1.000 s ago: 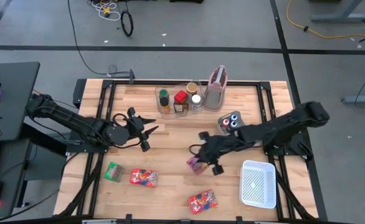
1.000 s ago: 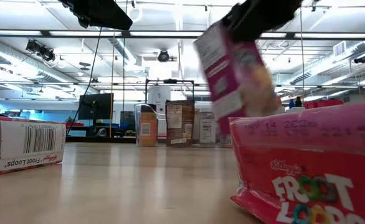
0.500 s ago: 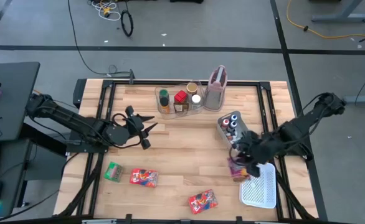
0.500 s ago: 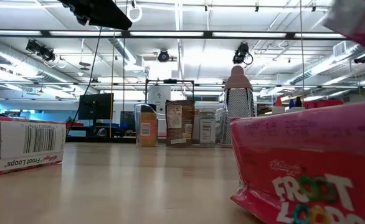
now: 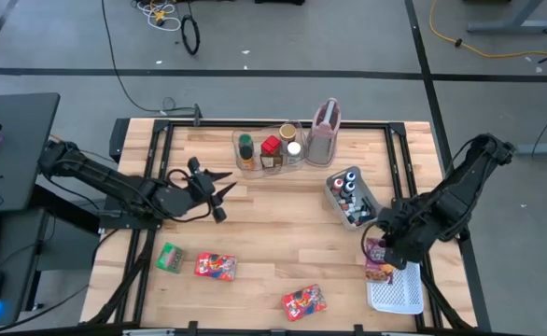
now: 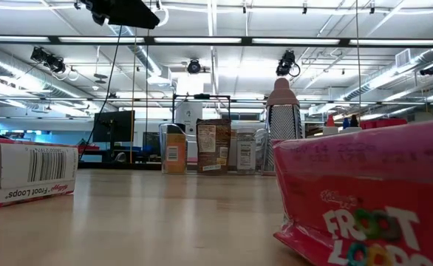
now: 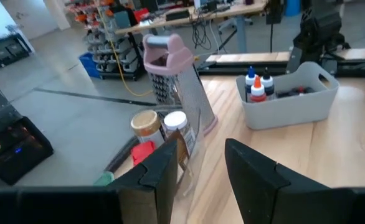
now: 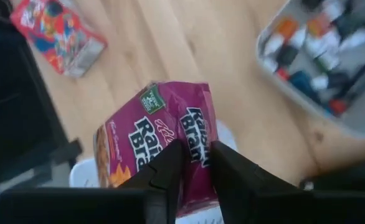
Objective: Pick & Place Kitchen Items
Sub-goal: Put the pink cereal box into the white bin
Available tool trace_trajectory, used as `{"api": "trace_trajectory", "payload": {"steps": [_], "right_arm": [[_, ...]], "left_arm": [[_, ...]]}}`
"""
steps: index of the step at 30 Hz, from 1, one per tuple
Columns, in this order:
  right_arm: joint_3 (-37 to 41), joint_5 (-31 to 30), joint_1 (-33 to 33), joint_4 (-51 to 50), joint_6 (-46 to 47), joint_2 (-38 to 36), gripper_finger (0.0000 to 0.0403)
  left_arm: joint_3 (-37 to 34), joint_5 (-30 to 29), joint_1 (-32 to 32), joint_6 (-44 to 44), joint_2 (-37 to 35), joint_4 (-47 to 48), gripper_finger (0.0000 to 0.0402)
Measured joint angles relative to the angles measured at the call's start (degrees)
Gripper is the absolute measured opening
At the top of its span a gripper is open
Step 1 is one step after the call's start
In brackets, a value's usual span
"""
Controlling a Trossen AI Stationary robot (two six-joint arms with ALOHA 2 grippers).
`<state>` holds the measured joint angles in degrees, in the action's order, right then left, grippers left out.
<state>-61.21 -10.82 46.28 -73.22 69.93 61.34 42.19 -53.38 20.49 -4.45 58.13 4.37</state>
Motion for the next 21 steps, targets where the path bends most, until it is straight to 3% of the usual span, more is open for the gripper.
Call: {"api": "trace_trajectory", "payload": {"steps": [12,21], "right_arm": [[-3.26,11.48,1.69,-14.39,7.81,-0.10,0.0046],[3.18,6.16,4.39,-10.31,8.93,2.38,0.0045]], "left_arm": [[0.00,-1.41,-0.43,4.33,-0.02,-6.29,0.0142],[0.00,-1.28,-0.46,4.31,-0.02,-6.47,0.0142]]}}
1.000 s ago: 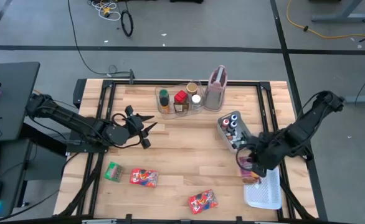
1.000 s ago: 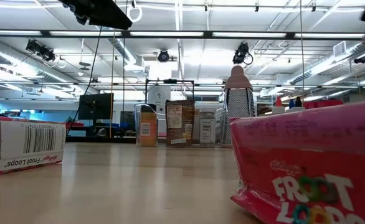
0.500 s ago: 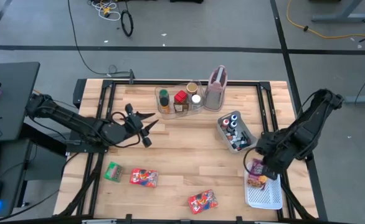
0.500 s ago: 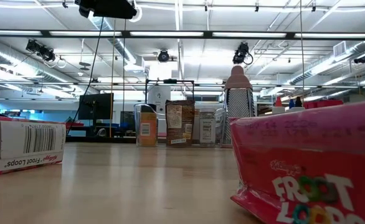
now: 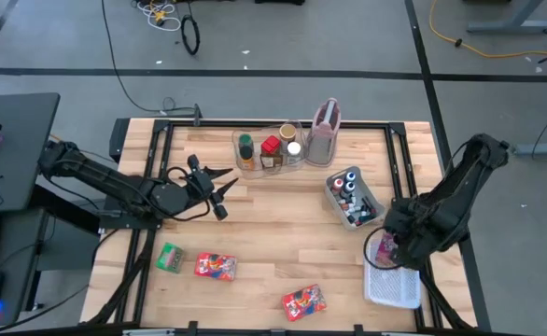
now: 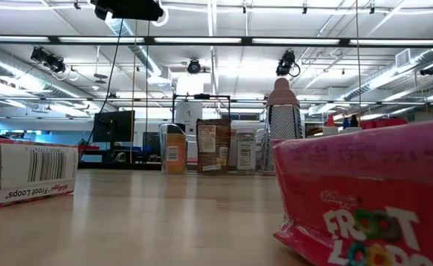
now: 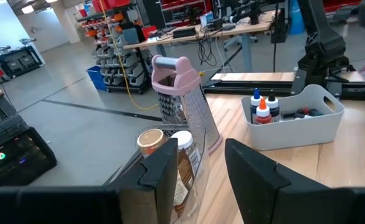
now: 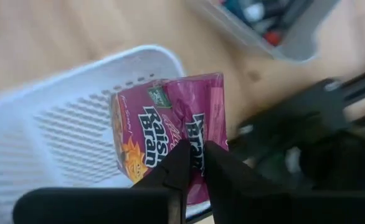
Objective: Pick & Place Kitchen Items
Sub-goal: Put the pink cereal box into the white bin
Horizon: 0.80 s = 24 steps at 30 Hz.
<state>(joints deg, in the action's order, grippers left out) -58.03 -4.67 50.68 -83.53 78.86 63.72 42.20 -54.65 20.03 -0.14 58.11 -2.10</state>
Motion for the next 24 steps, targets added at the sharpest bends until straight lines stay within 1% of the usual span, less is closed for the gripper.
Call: {"api": "trace_trajectory", "payload": {"steps": [3,6,8,11,13,16,20,24], "right_arm": [[3.57,-2.61,-0.02,0.27,-3.14,2.39,0.0045],[5.38,-5.99,-0.02,1.55,-7.47,4.66,0.0045],[5.46,-9.34,0.04,2.79,-9.40,5.99,0.0045],[5.34,-16.64,-0.04,6.39,-9.24,6.82,0.0045],[5.47,-20.04,-0.09,9.37,-9.34,6.89,0.0045],[5.51,-22.44,-0.16,15.08,-12.53,7.14,0.0044],[5.54,-25.57,-1.39,23.94,-19.83,8.96,0.0044],[5.48,-28.87,-5.11,31.44,-28.73,13.14,0.0044]], "left_arm": [[0.00,0.00,0.01,0.00,0.00,0.01,0.0142],[0.00,0.00,0.00,0.51,0.00,0.00,0.0142],[0.01,0.00,0.00,0.79,0.00,-0.01,0.0142],[0.00,0.02,0.00,0.85,0.00,-0.03,0.0142],[0.00,0.02,0.00,0.83,0.00,-0.03,0.0142],[0.00,0.02,0.00,0.83,0.00,0.01,0.0142],[0.00,0.04,0.00,0.83,0.00,0.00,0.0142],[0.02,0.07,0.00,0.83,0.00,-0.01,0.0142]]}}
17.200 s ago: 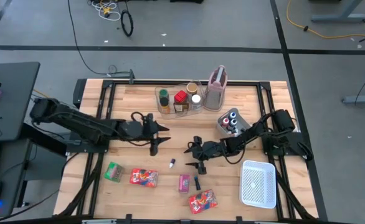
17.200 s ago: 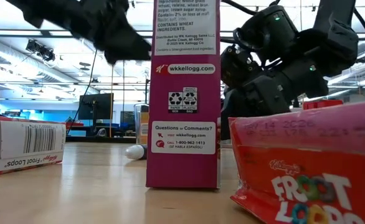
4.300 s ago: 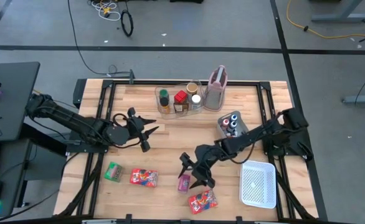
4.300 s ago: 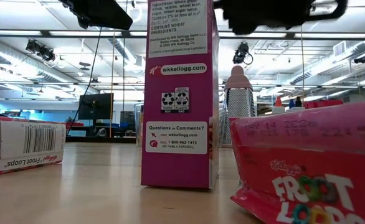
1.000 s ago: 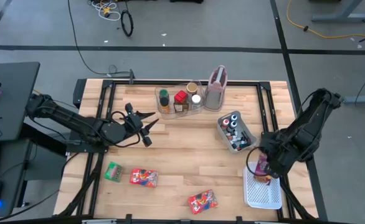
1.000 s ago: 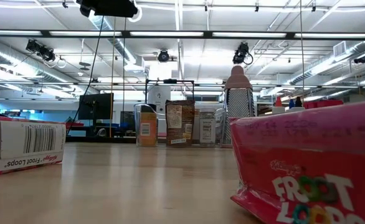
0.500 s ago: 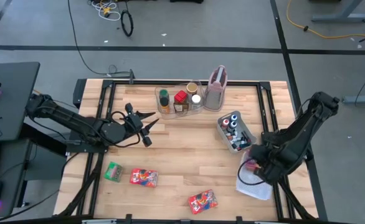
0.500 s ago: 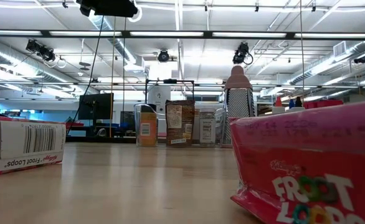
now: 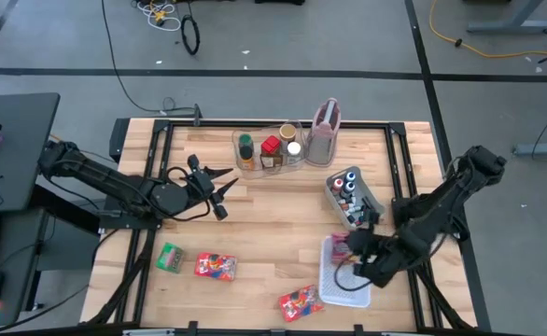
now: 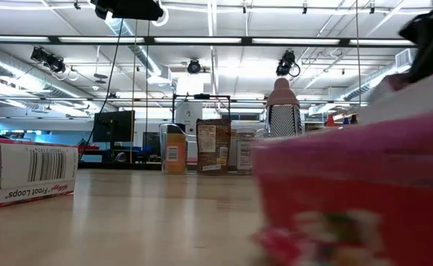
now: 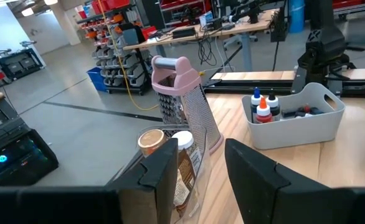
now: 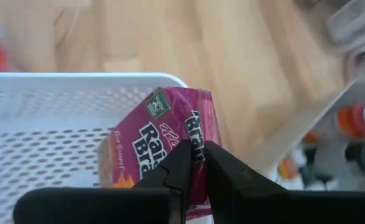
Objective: Pick & Place Kitchen Items
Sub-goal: Put the pink cereal box into the white bin
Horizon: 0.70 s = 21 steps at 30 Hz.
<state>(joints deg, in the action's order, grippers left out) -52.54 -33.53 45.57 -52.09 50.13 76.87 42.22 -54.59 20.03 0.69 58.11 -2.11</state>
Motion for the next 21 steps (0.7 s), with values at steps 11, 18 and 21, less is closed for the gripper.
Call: {"api": "trace_trajectory", "payload": {"steps": [11,18,21], "right_arm": [[0.10,-14.87,-12.64,14.92,-20.02,7.35,0.0044],[0.10,-14.94,-22.98,18.55,-33.17,7.95,0.0047],[0.10,-14.95,-25.76,23.91,-41.29,7.95,0.0060]], "left_arm": [[-0.01,0.00,0.00,2.55,0.00,0.00,0.0142],[0.00,0.00,0.00,3.20,0.00,-0.02,0.0142],[-0.02,0.00,0.00,3.23,0.00,0.00,0.0142]]}}
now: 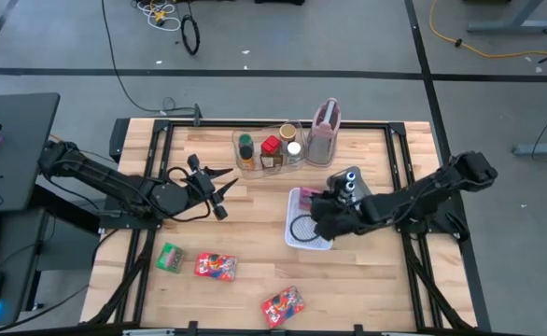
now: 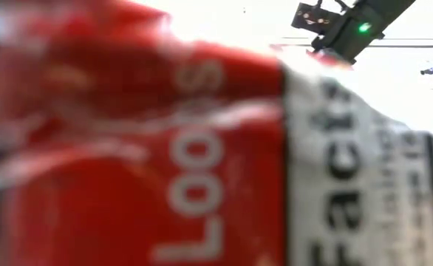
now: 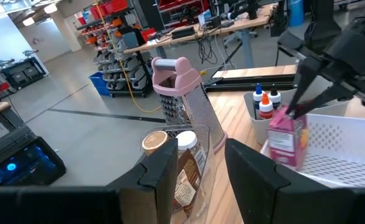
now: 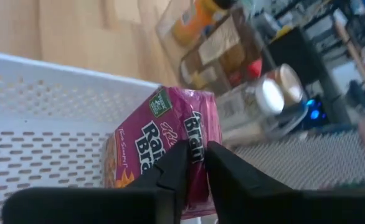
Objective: Pick & Place Kitchen Items
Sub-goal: Put the pink cereal box into the white bin, then put the red cereal box into the white bin
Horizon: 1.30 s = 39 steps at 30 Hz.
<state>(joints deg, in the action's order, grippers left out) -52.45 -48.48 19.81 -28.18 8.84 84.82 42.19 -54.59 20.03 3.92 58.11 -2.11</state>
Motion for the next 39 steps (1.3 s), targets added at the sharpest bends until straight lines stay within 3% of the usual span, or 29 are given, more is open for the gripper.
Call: {"api": "trace_trajectory", "payload": {"steps": [4,11,15,18,21,24,27,39], "right_arm": [[0.00,0.82,-2.89,6.49,-7.76,0.00,0.0098],[0.00,0.48,-5.72,11.02,-8.53,-0.03,0.0180],[-0.02,1.23,-4.98,19.45,-13.45,-0.22,0.0212],[-0.04,7.97,-3.96,28.13,-17.83,-0.22,0.0225],[-0.09,19.57,-3.05,34.68,-19.02,-0.26,0.0233],[-0.09,31.54,-2.02,38.80,-17.00,-0.22,0.0242],[-0.13,39.71,-0.21,41.44,-13.57,0.92,0.0255],[-0.15,49.63,7.74,55.90,-6.14,16.09,0.0322]], "left_arm": [[0.00,0.00,0.00,1.14,0.00,0.01,0.0142],[0.00,0.21,0.00,1.29,0.00,0.04,0.0142],[0.00,2.80,0.00,1.29,0.00,0.04,0.0142],[0.01,6.47,0.00,1.27,0.00,0.07,0.0142],[0.00,8.67,0.02,1.12,0.00,0.07,0.0142],[0.01,9.22,0.02,1.07,0.00,0.07,0.0142],[0.01,9.25,0.02,0.99,0.00,0.07,0.0142],[0.00,9.25,0.02,-4.82,0.00,0.09,0.0142]]}}
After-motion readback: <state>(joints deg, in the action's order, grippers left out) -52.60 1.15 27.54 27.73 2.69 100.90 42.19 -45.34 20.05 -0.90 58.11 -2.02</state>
